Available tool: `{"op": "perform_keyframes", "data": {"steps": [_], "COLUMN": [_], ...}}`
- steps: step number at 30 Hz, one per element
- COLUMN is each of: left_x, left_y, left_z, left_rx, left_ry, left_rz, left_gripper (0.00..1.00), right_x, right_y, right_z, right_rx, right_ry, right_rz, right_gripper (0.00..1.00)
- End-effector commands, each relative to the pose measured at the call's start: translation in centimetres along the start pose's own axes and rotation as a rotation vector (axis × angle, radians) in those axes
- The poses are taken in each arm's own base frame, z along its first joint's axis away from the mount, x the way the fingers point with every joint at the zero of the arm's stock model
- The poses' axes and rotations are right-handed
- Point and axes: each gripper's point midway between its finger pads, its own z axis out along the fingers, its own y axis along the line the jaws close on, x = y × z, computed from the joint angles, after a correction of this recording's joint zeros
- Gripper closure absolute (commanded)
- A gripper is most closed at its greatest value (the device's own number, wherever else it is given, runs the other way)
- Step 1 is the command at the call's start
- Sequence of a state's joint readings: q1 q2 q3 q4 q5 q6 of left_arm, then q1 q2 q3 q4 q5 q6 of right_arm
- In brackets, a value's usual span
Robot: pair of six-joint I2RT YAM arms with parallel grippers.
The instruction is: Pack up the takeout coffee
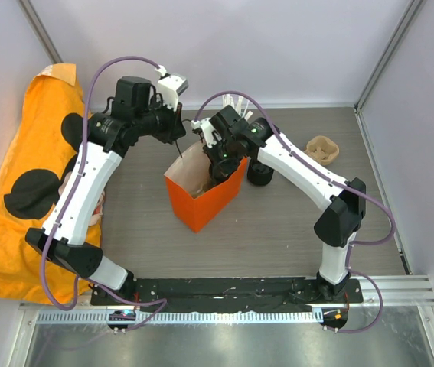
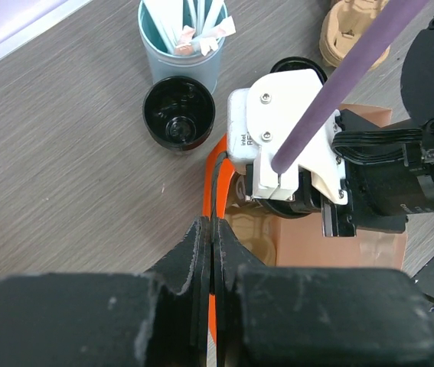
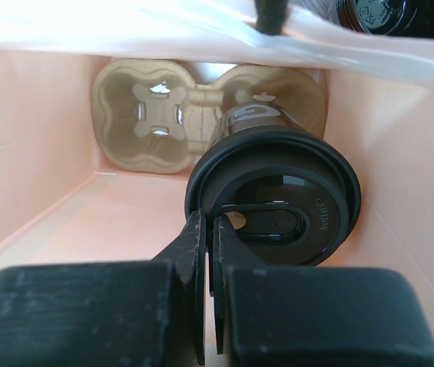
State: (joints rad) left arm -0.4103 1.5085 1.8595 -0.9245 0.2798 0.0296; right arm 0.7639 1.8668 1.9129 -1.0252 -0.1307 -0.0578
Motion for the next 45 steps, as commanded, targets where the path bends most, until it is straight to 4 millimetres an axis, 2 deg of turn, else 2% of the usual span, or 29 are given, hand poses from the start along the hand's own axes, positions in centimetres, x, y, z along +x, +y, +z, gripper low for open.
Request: {"op": "perform_keyframes", "data": {"steps": [1, 12, 21, 32, 45], "left_x": [-2.6, -1.2, -1.4, -1.0, -0.1], "left_y": [-0.2, 0.5, 1.6, 1.9, 1.9], "left_z": [-1.9, -1.2, -0.9, -0.5, 0.0], "left_rx": [-0.015, -0.047, -0.101, -0.116, -0.112], "left_ry": [-0.105, -0.069, -0.072, -0.066, -0.045], "left_rz": [0.028, 0.035, 0.036, 0.019, 0.011], "left_gripper": [1.00, 1.00, 1.00, 1.00, 1.00], "right_x": [-0.6, -1.1, -1.0, -1.7, -1.4], "right_y": [-0.1, -0.2, -0.3, -0.5, -0.5], "right_z": [0.1, 0.1, 0.4, 1.2, 1.9], "right_rx": [0.013, 0.018, 0.021, 0.025, 0.020], "right_ry": [-0.021, -0.031, -0.022, -0.020, -0.002], "right_rz": [-0.019, -0.022, -0.031, -0.033, -0.034], "right_gripper": [0.99, 0.99, 0.99, 0.99, 0.99]}}
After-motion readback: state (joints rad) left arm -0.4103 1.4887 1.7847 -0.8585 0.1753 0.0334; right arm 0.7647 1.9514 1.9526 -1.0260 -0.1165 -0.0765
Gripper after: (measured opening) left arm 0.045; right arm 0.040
